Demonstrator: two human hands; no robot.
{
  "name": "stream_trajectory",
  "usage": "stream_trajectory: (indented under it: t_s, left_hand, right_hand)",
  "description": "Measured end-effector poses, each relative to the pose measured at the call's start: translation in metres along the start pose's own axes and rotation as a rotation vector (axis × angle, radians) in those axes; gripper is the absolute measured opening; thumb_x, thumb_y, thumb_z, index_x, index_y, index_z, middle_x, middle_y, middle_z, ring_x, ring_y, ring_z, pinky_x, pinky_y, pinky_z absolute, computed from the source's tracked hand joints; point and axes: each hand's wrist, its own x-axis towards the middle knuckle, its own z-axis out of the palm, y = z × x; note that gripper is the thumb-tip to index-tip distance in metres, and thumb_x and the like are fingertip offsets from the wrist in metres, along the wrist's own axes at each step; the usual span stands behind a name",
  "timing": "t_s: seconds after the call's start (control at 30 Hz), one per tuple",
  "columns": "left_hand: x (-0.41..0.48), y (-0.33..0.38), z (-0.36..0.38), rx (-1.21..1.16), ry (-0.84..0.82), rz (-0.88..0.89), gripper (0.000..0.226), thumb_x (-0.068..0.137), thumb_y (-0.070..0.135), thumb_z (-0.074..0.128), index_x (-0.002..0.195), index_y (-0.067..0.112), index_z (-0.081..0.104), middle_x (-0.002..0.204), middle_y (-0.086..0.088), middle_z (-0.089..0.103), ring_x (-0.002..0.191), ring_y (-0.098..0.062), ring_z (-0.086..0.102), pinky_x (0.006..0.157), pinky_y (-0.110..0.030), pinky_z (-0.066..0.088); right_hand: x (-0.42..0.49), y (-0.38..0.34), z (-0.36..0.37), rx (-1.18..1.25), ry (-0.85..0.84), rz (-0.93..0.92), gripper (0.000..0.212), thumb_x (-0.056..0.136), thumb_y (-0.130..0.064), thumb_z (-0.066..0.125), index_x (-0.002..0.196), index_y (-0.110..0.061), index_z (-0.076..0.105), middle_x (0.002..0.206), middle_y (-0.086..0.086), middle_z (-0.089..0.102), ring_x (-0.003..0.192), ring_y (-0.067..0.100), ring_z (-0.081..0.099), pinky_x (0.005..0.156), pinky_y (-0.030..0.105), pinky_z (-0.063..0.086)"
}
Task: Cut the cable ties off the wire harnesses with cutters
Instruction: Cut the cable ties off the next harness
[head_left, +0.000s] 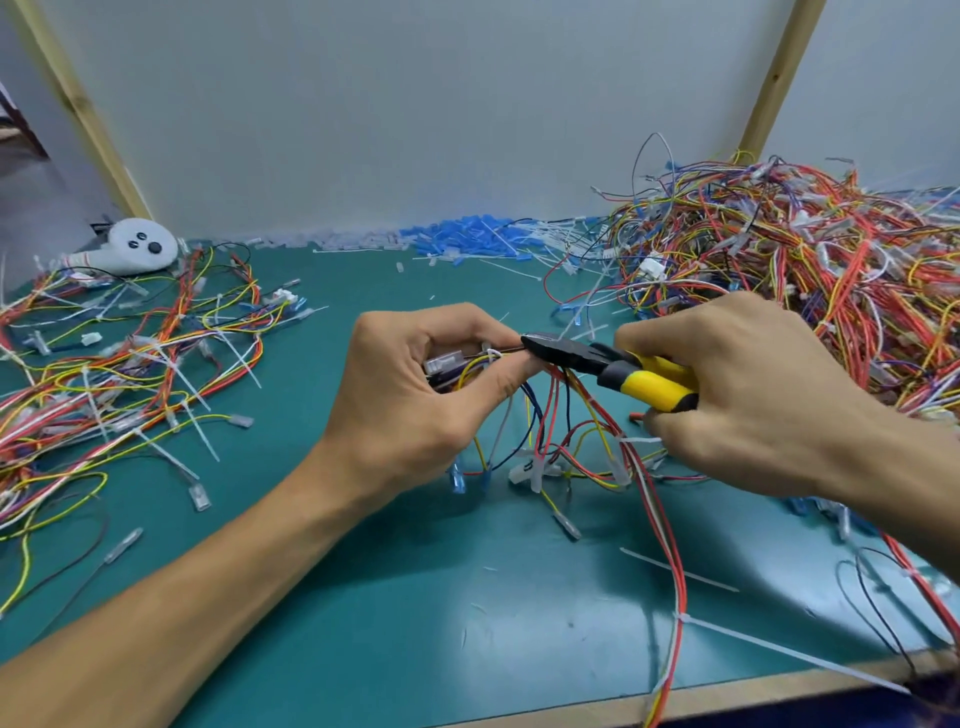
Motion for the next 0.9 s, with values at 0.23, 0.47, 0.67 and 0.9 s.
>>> stream_trajectory:
  t_s: [0.23, 0.47, 0.67, 0.9]
  left_hand:
    - [0.0012, -0.0003, -0.0016, 0.009, 0.007, -0.011, 0.008, 0.086, 0.013, 0.083, 0.086, 0.005, 0.080, 0.066, 0.002, 0.071, 0.055, 0.002, 0.050, 0.053, -0.015, 0.039]
    - [0.0019, 0.0002, -0.0014, 0.016, 0.018, -0.016, 0.009, 0.085, 0.015, 0.084, 0.084, 0.007, 0.079, 0.070, 0.001, 0.074, 0.056, -0.016, 0.064, 0.054, -0.027, 0.050]
    - [0.0016, -0.0003, 0.0010, 0.017, 0.009, -0.021, 0.011, 0.085, 0.016, 0.084, 0.084, 0.006, 0.080, 0.068, 0.001, 0.074, 0.055, -0.004, 0.059, 0.054, -0.019, 0.045]
    - [0.0016, -0.0003, 0.0002, 0.018, -0.004, -0.022, 0.008, 0.086, 0.013, 0.083, 0.087, 0.006, 0.080, 0.069, 0.004, 0.073, 0.057, 0.002, 0.056, 0.057, -0.015, 0.042]
  right_hand:
    - [-0.0004, -0.0036, 0.0036, 0.024, 0.007, 0.018, 0.023, 0.060, -0.027, 0.062, 0.072, -0.017, 0.046, 0.053, 0.008, 0.040, 0.056, 0.035, 0.041, 0.049, 0.043, 0.040]
    - [0.0031, -0.0018, 0.0060, 0.192, 0.017, 0.091, 0.019, 0.061, -0.015, 0.065, 0.066, -0.009, 0.048, 0.056, 0.022, 0.037, 0.053, 0.025, 0.023, 0.044, 0.049, 0.032]
    - [0.0036, -0.0002, 0.0017, 0.225, -0.011, 0.080, 0.019, 0.058, -0.017, 0.062, 0.065, -0.009, 0.047, 0.055, 0.019, 0.035, 0.052, 0.022, 0.020, 0.043, 0.047, 0.029]
    - [0.0009, -0.0010, -0.0016, 0.107, -0.042, 0.066, 0.022, 0.057, -0.028, 0.060, 0.072, -0.016, 0.050, 0.051, 0.010, 0.038, 0.053, 0.027, 0.028, 0.047, 0.045, 0.040]
